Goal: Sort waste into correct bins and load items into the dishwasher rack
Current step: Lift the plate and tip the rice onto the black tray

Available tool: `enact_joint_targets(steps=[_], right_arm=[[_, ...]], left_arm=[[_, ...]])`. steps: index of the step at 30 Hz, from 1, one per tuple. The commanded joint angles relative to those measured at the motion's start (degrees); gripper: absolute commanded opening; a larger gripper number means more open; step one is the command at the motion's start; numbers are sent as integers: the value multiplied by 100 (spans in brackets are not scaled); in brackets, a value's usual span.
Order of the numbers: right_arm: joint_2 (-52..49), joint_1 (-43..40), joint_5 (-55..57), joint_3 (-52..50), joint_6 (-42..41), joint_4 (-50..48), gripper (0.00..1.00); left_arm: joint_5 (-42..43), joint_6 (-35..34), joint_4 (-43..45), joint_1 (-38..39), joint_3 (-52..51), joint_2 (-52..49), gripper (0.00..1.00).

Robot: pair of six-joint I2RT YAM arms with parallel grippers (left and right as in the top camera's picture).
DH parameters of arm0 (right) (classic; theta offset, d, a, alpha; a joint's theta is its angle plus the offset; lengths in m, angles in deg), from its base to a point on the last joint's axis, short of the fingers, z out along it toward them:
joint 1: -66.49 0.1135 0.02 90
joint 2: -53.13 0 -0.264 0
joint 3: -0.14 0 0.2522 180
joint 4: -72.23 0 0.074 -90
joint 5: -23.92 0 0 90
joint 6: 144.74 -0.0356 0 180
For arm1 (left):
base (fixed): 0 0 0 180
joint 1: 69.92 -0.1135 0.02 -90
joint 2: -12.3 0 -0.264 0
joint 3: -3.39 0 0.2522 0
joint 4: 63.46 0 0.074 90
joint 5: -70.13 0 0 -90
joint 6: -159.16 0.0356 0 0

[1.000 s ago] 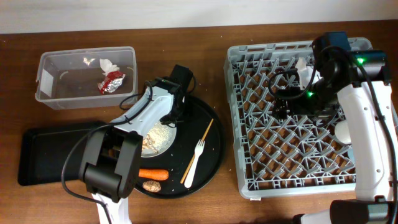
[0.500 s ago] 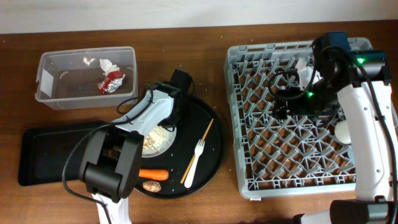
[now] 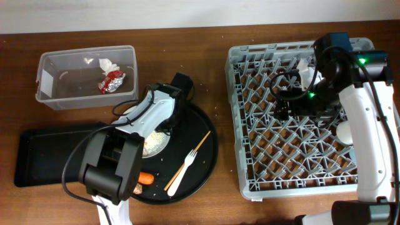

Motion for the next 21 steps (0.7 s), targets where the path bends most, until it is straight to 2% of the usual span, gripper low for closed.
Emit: enact_joint_targets(steps=[1, 5, 10, 14, 19, 21], right_arm=[[107, -15, 72, 0, 2, 15, 98], [109, -15, 72, 0, 2, 15, 98], [107, -15, 72, 0, 0, 20, 98], [107, -15, 70, 0, 0, 20, 99], [109, -15, 70, 0, 0, 20, 98], [109, -15, 72, 0, 0, 28, 98]], left_arm=[[66, 52, -247, -9, -35, -52, 1], [20, 52, -330, -4, -15, 592, 0], [-61, 55, -892, -17, -15, 1574, 0], [-389, 57, -1316, -85, -15, 1836, 0], [-479, 57, -1753, -507, -15, 2118, 1], [-474, 260, -1808, -837, -15, 2256, 1]])
